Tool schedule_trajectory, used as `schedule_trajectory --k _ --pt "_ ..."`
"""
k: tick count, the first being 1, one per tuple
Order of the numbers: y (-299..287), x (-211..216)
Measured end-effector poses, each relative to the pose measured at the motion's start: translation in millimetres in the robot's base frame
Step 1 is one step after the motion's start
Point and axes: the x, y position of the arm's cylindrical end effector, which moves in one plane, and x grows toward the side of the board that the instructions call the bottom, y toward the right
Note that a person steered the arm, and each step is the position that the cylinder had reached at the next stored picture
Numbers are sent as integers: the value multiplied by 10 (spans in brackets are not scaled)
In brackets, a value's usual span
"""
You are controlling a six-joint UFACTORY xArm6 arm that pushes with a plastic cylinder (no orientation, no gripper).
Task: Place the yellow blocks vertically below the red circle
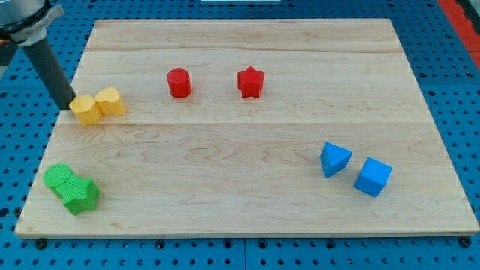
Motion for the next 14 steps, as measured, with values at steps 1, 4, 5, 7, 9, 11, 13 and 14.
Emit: schedule_trajectory --k 1,4,5,7,9,11,13,14 --pt "299 -4" --pt "348 -65" --pt "610 -153" --pt "937 -2" --pt "759 231" --pt "1436 353" --pt "479 137" --pt "-109 147"
